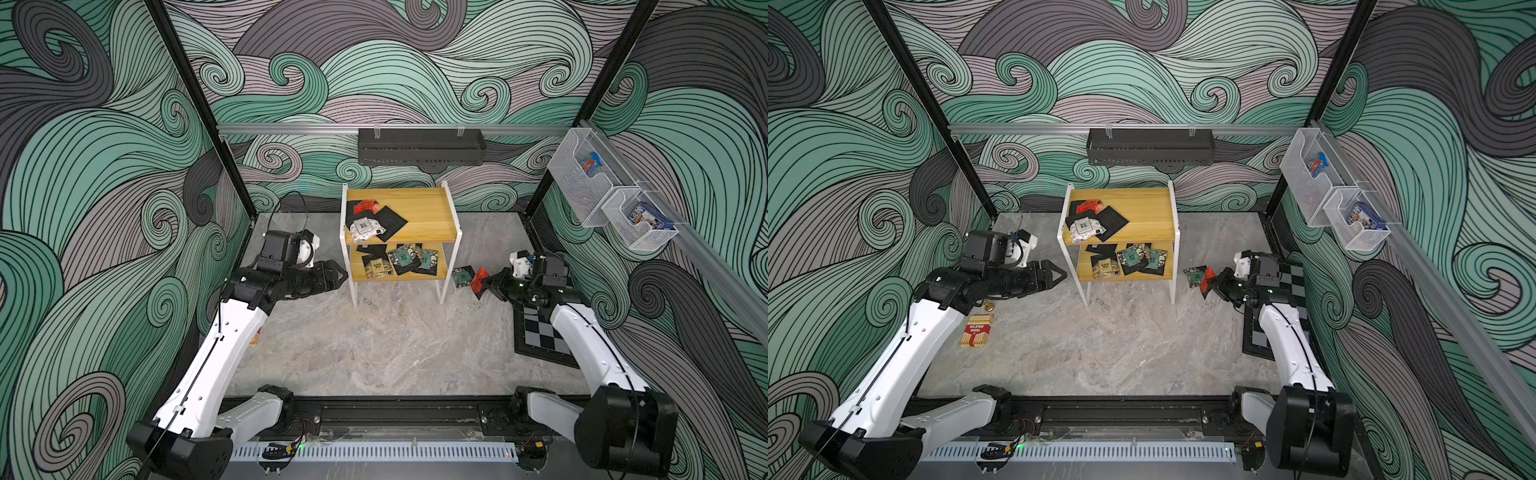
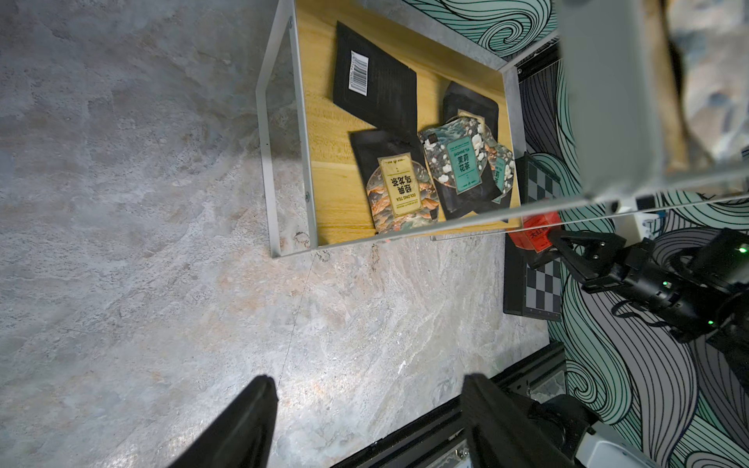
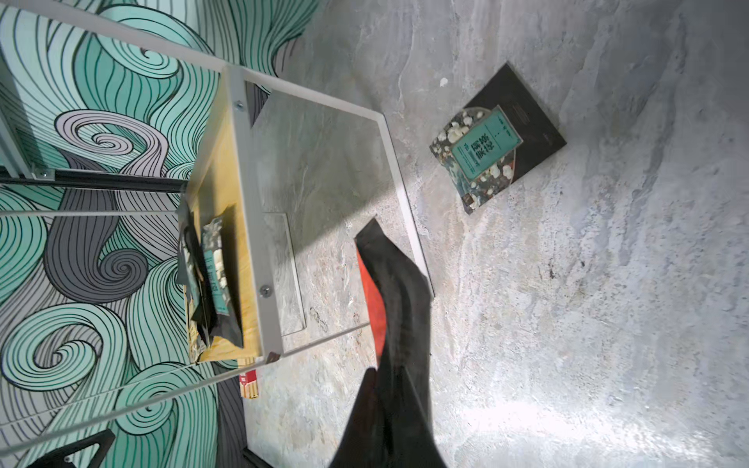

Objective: Remove the tea bags from the shelf
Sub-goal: Place the tea bag at the center of the board.

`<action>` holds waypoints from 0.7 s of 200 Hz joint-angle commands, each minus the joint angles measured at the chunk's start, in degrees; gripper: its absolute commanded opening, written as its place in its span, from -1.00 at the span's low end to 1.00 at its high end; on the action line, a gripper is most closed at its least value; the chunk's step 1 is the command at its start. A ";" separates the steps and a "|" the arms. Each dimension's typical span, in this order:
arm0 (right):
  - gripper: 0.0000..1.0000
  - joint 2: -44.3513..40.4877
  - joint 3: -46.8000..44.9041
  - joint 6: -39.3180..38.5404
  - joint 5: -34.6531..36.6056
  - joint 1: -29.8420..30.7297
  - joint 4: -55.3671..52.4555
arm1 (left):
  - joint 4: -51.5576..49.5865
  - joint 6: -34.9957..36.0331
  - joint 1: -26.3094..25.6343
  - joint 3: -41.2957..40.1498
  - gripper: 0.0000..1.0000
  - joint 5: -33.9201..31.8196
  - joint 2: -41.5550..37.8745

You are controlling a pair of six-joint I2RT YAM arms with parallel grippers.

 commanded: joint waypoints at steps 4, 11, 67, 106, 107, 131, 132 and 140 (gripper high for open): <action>-0.81 3.91 -1.21 2.41 -2.43 -0.29 6.80 | 1.34 -0.33 -0.15 0.01 0.50 0.09 -0.86; -0.81 4.97 -1.28 2.48 -2.80 -0.29 7.55 | 1.43 -0.36 -0.19 -0.08 0.51 0.17 -0.91; -0.80 12.43 -2.87 4.18 -1.40 -0.26 12.01 | 2.09 -0.75 -0.20 -0.63 0.50 0.15 -0.73; -0.82 16.19 -4.13 4.87 0.70 -0.29 11.89 | 2.39 -0.86 -0.18 -1.03 0.50 -0.02 -0.91; -0.82 16.26 -4.17 4.87 0.83 -0.29 11.91 | 2.39 -0.86 -0.15 -1.02 0.50 0.02 -0.91; -0.80 18.15 -4.68 4.88 2.76 -0.30 11.74 | 2.60 -0.97 -0.20 -1.20 0.50 -0.22 -1.08; -0.80 18.21 -4.66 4.88 2.82 -0.30 11.70 | 2.58 -1.00 -0.15 -1.20 0.50 -0.21 -1.04; -0.80 18.79 -4.64 4.97 3.48 -0.34 11.38 | 2.49 -0.95 -0.20 -1.20 0.50 -0.25 -1.03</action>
